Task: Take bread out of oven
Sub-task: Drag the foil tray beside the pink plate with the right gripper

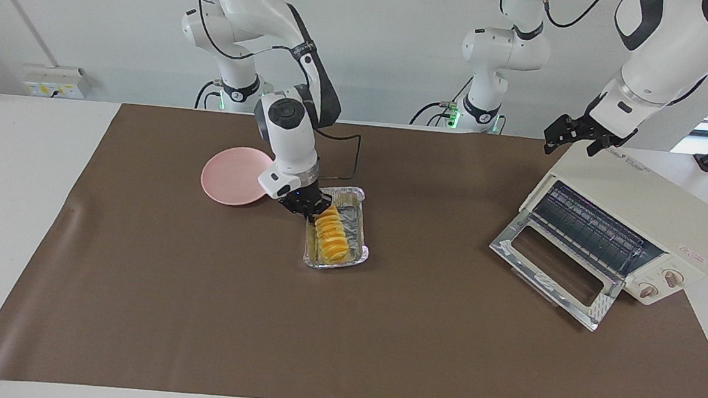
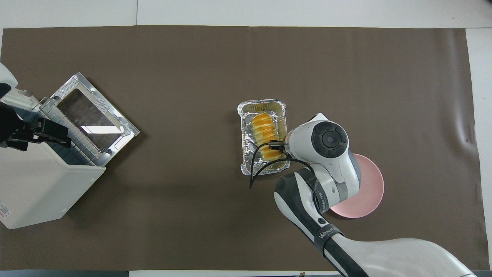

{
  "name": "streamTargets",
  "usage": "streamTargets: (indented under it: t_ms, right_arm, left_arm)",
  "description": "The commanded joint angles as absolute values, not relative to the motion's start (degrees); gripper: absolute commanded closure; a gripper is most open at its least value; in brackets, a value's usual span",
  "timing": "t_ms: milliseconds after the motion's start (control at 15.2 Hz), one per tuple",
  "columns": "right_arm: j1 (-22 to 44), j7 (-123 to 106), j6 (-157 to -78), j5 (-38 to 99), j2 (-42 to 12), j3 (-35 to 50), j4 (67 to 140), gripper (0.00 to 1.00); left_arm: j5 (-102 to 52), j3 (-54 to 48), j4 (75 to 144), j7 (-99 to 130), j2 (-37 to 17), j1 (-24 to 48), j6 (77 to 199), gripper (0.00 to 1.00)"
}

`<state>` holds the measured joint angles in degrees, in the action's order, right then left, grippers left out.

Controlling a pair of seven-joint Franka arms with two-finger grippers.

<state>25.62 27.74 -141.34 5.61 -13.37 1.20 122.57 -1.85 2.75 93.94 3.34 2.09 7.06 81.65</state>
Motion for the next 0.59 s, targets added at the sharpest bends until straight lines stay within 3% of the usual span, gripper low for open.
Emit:
streamTargets:
  t_ms: [0, 527]
  right_arm:
    - [24.9, 28.0, -142.4, 6.2, -13.3, 1.4, 123.6, 1.0]
    - [10.1, 9.2, -125.3, 9.0, -10.6, 1.3, 115.7, 1.0]
  left_arm:
    - [-1.1, 2.3, 94.7, 3.2, 3.0, 6.5, 82.5, 0.0]
    - [-1.1, 2.3, 94.7, 3.2, 3.0, 6.5, 82.5, 0.0]
